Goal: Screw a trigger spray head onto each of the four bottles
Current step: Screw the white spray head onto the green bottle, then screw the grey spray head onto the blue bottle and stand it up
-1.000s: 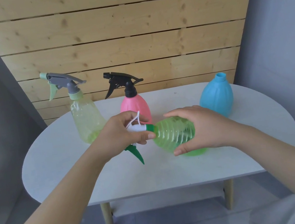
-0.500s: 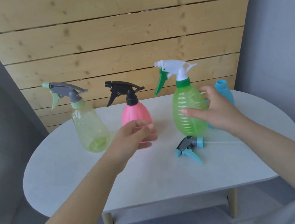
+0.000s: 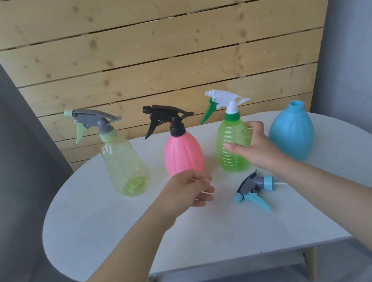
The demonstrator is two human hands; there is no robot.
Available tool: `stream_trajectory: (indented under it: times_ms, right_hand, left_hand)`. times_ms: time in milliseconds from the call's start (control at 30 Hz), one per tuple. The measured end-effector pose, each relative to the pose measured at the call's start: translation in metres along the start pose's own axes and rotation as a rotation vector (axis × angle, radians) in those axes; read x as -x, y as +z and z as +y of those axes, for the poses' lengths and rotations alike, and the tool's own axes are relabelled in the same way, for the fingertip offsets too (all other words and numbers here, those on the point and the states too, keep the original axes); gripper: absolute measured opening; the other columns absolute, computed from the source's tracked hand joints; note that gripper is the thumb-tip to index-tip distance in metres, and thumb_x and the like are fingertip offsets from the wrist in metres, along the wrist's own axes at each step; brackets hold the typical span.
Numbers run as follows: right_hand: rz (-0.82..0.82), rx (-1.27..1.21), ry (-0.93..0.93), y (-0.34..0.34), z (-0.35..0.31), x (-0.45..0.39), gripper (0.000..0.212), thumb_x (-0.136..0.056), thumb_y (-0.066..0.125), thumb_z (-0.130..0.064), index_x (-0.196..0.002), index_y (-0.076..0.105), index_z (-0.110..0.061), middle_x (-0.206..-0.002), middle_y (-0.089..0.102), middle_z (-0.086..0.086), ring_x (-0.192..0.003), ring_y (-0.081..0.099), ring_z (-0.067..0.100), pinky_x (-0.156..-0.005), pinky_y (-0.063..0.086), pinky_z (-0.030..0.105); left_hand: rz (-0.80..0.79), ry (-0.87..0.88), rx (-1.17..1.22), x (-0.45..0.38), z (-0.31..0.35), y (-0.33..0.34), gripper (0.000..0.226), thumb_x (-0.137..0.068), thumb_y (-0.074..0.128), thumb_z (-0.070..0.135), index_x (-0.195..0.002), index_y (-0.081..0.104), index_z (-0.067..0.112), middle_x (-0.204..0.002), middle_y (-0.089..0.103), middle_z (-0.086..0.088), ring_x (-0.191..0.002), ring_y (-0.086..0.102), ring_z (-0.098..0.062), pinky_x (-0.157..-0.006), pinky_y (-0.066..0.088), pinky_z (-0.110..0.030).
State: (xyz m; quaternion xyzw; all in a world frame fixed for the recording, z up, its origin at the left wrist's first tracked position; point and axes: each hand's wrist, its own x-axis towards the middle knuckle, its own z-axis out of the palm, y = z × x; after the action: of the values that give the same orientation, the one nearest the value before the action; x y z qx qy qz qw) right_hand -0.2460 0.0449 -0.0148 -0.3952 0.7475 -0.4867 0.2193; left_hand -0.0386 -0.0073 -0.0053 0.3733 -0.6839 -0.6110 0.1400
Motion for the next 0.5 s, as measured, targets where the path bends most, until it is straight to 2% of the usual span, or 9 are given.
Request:
stream_trajectory:
  times_ms: [67, 133, 233, 300, 500]
  right_hand:
    - [-0.004, 0.001, -0.004, -0.001, 0.001, 0.002, 0.068, -0.078, 0.070, -0.037, -0.128, 0.027, -0.020, -0.096, 0.044, -0.019, -0.079, 0.047, -0.006, -0.057, 0.031, 0.010]
    - [-0.014, 0.017, -0.025, 0.000, 0.002, 0.005, 0.071, -0.078, 0.071, -0.035, -0.130, 0.025, -0.020, -0.110, 0.044, -0.009, -0.088, 0.051, 0.007, -0.060, 0.032, 0.010]
    - [-0.012, 0.022, -0.052, 0.001, 0.004, 0.009, 0.073, -0.078, 0.072, -0.032, -0.132, 0.024, -0.018, -0.124, 0.045, 0.001, -0.102, 0.049, 0.015, -0.075, 0.038, 0.021]
    - [-0.015, 0.024, -0.063, 0.001, 0.002, 0.011, 0.074, -0.079, 0.072, -0.031, -0.133, 0.024, -0.017, -0.128, 0.045, 0.003, -0.104, 0.049, 0.016, -0.081, 0.037, 0.026]
    - [-0.008, 0.038, -0.069, -0.001, 0.001, 0.013, 0.073, -0.079, 0.071, -0.030, -0.134, 0.025, -0.016, -0.130, 0.047, 0.006, -0.105, 0.049, 0.017, -0.082, 0.038, 0.027]
  left_hand:
    - [-0.005, 0.003, 0.000, -0.001, -0.001, -0.001, 0.016, -0.090, 0.055, 0.013, -0.103, 0.063, 0.010, -0.091, 0.070, -0.006, -0.069, 0.068, -0.011, -0.068, 0.056, -0.023]
    - [-0.007, 0.007, 0.001, -0.002, -0.001, -0.001, 0.016, -0.091, 0.054, 0.013, -0.103, 0.063, 0.010, -0.090, 0.070, -0.006, -0.069, 0.068, -0.011, -0.068, 0.056, -0.023]
    - [-0.008, 0.011, 0.000, -0.003, 0.001, 0.000, 0.018, -0.091, 0.054, 0.013, -0.105, 0.063, 0.009, -0.090, 0.070, -0.006, -0.070, 0.068, -0.011, -0.068, 0.056, -0.023]
    - [-0.003, 0.014, -0.002, -0.003, 0.002, 0.000, 0.018, -0.091, 0.054, 0.013, -0.106, 0.063, 0.009, -0.091, 0.070, -0.006, -0.071, 0.068, -0.012, -0.068, 0.056, -0.023]
    - [-0.011, 0.021, -0.018, -0.001, 0.003, 0.003, 0.019, -0.091, 0.054, 0.014, -0.106, 0.064, 0.009, -0.090, 0.071, -0.005, -0.070, 0.068, -0.011, -0.066, 0.056, -0.021]
